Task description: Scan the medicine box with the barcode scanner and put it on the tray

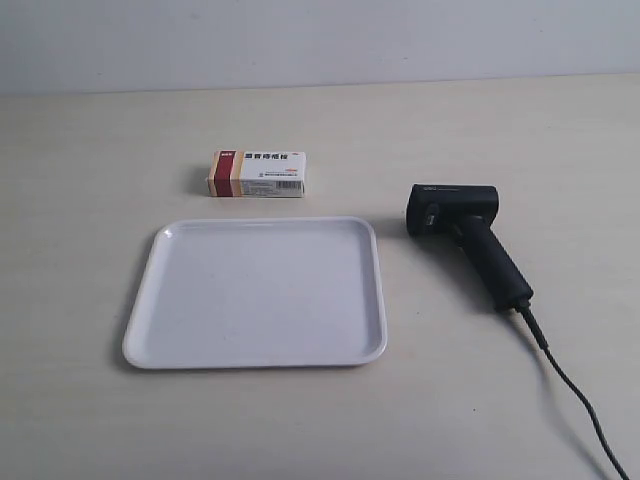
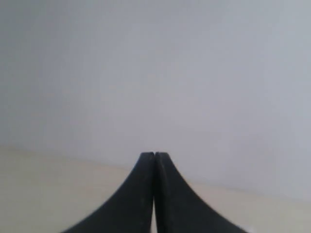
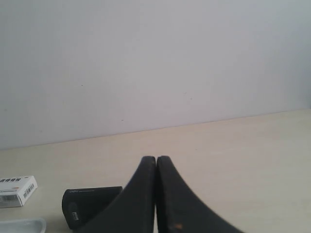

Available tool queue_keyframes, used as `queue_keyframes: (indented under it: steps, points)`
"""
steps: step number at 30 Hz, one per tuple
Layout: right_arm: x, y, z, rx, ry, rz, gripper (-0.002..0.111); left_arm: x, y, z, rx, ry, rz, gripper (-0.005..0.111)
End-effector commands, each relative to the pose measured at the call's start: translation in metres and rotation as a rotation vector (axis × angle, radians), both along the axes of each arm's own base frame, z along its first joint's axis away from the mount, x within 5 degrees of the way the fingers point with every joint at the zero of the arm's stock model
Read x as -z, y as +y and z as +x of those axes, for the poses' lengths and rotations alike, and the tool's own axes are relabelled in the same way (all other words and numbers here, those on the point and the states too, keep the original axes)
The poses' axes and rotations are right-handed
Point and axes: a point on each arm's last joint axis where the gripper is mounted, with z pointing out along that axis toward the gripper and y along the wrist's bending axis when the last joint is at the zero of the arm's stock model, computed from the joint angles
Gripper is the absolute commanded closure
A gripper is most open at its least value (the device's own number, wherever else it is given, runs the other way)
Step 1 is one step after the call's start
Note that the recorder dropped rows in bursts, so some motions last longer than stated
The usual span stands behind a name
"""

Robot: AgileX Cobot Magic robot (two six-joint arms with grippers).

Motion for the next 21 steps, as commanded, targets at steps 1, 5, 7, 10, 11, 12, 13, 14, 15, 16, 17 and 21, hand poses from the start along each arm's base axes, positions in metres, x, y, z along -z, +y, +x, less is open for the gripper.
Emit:
queue_keyframes:
  steps: [1, 5, 7, 10, 11, 12, 13, 14, 15, 16, 17, 21]
  points:
    - [-0.004, 0.0, 0.0, 0.004, -0.038, 0.136, 0.108, -0.025, -0.001, -0.009, 0.063, -0.283, -0.151, 0.105]
    - [-0.015, -0.002, -0.001, 0.004, -0.132, 0.278, 0.108, -0.052, -0.001, -0.003, 0.032, -0.268, -0.064, 0.107]
    - [-0.019, -0.003, -0.002, 0.006, -0.176, 0.287, 0.108, -0.066, -0.002, 0.009, 0.022, -0.208, -0.035, 0.107]
    - [-0.027, -0.003, -0.003, 0.002, -0.193, 0.287, 0.108, -0.083, -0.004, 0.051, 0.016, -0.02, 0.01, 0.107]
    - [-0.029, -0.002, -0.003, 0.001, -0.187, 0.282, 0.108, -0.085, -0.006, 0.069, 0.017, 0.059, 0.048, 0.107]
    - [-0.03, -0.002, -0.002, 0.002, -0.168, 0.269, 0.108, -0.086, -0.007, 0.089, 0.02, 0.137, 0.074, 0.107]
    - [-0.03, -0.001, 0.0, 0.004, -0.138, 0.258, 0.108, -0.083, -0.009, 0.109, 0.027, 0.222, 0.1, 0.107]
    - [-0.029, -0.001, 0.003, 0.007, -0.114, 0.244, 0.108, -0.078, -0.011, 0.13, 0.04, 0.308, 0.13, 0.107]
    - [-0.027, -0.001, 0.006, 0.01, -0.09, 0.233, 0.108, -0.073, -0.014, 0.146, 0.053, 0.372, 0.159, 0.107]
    - [-0.026, 0.0, 0.009, 0.014, -0.069, 0.227, 0.108, -0.064, -0.02, 0.166, 0.074, 0.457, 0.202, 0.107]
    - [-0.025, 0.0, 0.012, 0.017, -0.049, 0.223, 0.108, -0.055, -0.027, 0.184, 0.101, 0.535, 0.255, 0.107]
    - [-0.02, 0.001, 0.022, 0.029, 0.02, 0.21, 0.108, -0.023, -0.067, 0.241, 0.205, 0.783, 0.492, 0.107]
